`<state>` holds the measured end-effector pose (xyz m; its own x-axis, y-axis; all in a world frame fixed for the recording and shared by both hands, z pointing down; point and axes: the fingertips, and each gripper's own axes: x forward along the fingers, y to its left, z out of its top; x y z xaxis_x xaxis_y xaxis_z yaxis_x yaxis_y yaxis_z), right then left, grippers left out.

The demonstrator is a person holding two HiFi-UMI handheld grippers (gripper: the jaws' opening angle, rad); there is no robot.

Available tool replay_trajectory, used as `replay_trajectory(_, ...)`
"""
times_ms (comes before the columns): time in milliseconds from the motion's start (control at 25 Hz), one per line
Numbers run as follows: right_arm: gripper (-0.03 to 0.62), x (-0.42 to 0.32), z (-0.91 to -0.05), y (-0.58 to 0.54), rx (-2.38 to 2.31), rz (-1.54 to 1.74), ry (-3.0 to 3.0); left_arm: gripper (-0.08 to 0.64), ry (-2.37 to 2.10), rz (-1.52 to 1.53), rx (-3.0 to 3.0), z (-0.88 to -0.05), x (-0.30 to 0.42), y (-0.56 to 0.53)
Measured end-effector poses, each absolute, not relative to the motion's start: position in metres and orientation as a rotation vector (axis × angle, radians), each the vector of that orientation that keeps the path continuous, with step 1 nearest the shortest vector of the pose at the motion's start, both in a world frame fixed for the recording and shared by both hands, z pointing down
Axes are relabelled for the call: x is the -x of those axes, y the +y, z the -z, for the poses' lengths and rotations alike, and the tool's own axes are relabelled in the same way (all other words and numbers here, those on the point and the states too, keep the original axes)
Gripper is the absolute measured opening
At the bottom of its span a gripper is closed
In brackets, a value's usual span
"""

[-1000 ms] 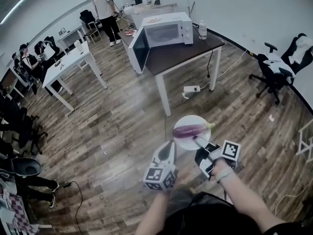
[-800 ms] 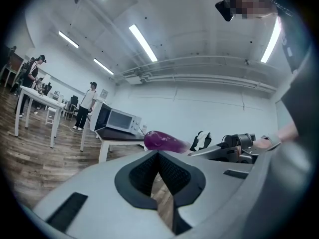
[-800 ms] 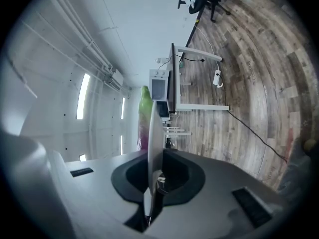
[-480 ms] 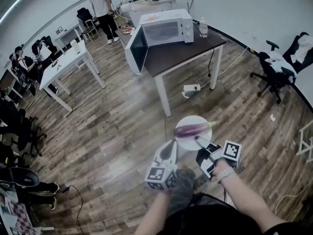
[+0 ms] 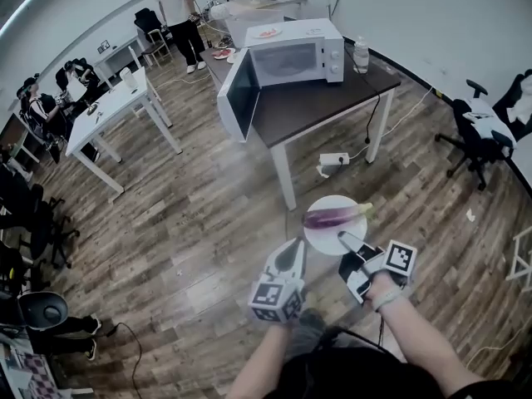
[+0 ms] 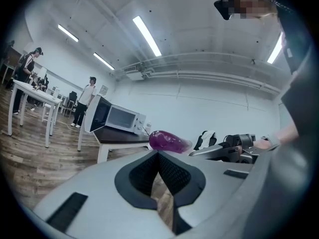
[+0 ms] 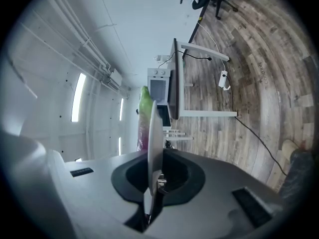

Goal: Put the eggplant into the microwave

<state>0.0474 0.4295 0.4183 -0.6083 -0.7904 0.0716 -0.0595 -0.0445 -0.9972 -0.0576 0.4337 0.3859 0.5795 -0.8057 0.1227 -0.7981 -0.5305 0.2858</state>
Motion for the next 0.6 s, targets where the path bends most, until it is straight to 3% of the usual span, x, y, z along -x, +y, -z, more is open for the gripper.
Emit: replay_trajectory(600,0.017,-0.037,-0.419,0.296,0.957,1.642,1.639,0.000,-1.211,0.031,-2.558,-0.381,0.067,0.293)
